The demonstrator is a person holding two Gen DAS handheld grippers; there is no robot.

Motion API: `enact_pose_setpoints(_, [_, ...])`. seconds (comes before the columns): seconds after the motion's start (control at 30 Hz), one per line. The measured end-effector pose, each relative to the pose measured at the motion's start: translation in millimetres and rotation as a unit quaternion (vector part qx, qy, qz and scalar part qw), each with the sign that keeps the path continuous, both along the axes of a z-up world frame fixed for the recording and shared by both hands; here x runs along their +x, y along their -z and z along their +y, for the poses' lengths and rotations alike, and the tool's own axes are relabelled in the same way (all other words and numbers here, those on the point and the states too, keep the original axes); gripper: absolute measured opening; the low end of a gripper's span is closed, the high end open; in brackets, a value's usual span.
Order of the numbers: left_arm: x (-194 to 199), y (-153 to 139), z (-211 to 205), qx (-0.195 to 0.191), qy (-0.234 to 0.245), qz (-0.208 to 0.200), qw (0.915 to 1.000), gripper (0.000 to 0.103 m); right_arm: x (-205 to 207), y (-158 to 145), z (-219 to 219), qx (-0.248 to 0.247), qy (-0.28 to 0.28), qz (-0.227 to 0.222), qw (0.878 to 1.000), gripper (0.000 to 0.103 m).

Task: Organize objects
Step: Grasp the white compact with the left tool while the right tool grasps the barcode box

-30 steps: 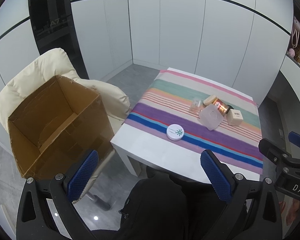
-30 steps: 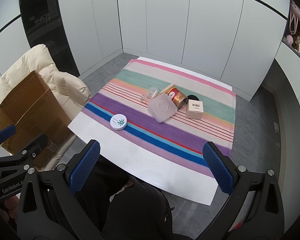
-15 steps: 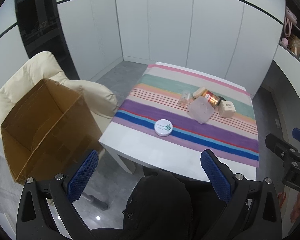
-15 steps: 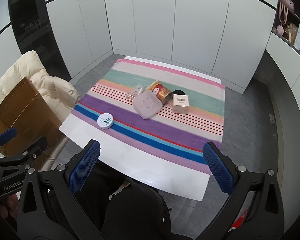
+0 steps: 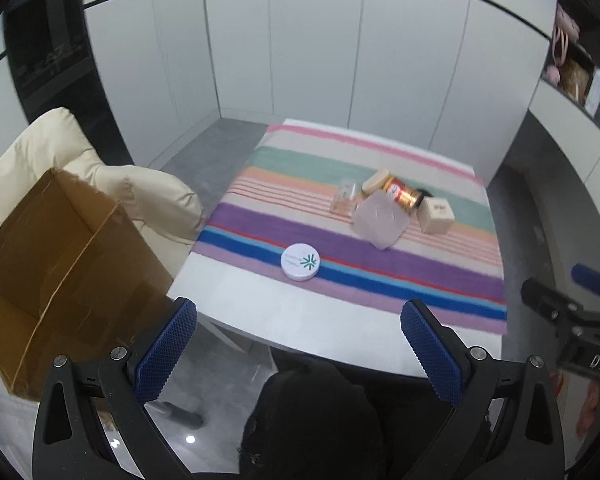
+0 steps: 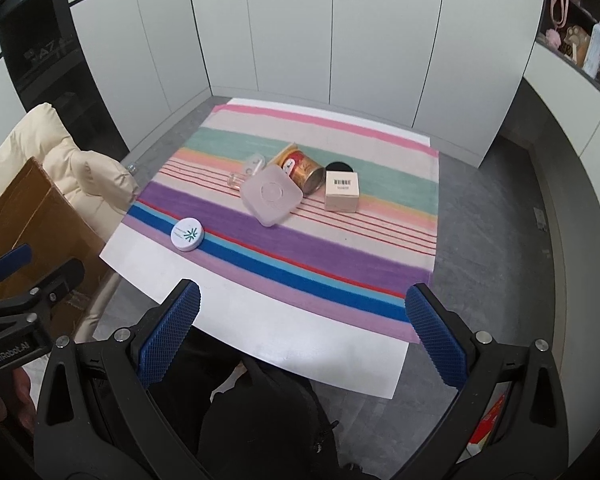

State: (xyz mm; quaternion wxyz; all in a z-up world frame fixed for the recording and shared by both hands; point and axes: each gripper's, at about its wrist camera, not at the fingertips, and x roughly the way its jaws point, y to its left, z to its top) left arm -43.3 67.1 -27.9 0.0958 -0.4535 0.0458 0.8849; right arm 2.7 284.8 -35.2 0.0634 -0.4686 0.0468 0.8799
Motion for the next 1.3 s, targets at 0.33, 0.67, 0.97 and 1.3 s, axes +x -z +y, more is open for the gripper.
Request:
enact_pose_setpoints(0.33, [-48.8, 30.6, 12.6, -0.024, 0.014, -0.041, 0.9988, 0.099, -46.7, 26.6, 19.0, -0.006, 0.009, -0.024, 1.0, 0.103])
enact_pose_setpoints(0.67, [-101.1, 85.2, 24.0, -0.045, 0.026, -0.084, 0.9951, 0.094, -96.9, 74.9, 45.4, -0.011, 0.032, -0.058, 0.998, 0.103])
enact_pose_setpoints(0.97, [-137.7, 143.5, 32.2, -0.049, 0.025, -0.125, 0.9906, 0.089, -133.4, 132.2, 54.2, -0.018, 0.032, -0.091, 0.995, 0.103])
enact_pose_setpoints(1.3, [-165.5, 192.0, 32.1, -0.048, 0.02, -0.158, 0.986, 0.081, -160.7, 178.2, 70.5, -0.015, 0.039, -0.11, 0.993, 0.103])
